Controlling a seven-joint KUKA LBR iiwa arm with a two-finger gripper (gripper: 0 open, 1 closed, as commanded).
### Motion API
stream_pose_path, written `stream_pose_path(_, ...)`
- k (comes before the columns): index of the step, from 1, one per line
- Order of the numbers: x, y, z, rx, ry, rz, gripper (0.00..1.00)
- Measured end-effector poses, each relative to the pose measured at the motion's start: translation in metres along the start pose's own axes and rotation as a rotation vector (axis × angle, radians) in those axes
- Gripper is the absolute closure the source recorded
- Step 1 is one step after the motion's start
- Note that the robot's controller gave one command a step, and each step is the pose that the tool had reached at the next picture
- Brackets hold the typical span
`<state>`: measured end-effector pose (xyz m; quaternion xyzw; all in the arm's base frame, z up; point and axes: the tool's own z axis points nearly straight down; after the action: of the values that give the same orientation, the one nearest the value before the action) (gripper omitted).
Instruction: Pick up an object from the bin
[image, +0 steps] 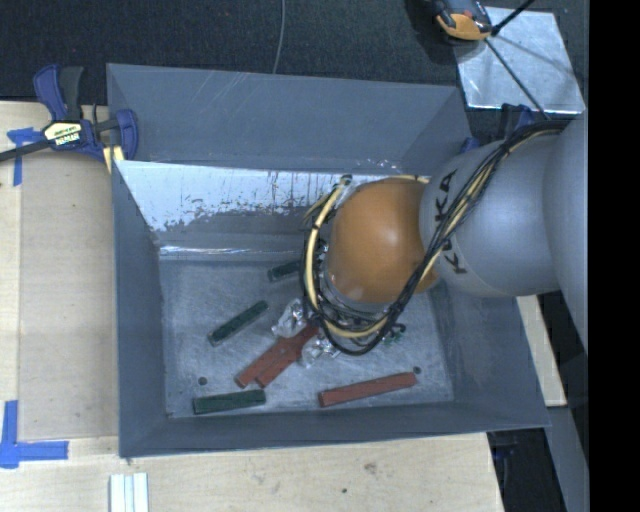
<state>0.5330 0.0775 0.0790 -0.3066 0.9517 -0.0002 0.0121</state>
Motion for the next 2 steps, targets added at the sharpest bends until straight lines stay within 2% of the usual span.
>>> stream_pose_path(1, 0.002, 0.001, -0.005, -0.005, 0.014, 0.000, 1.00)
stream_pose_path(2, 0.005, 0.002, -0.025, -0.011, 0.028, 0.000, 1.00)
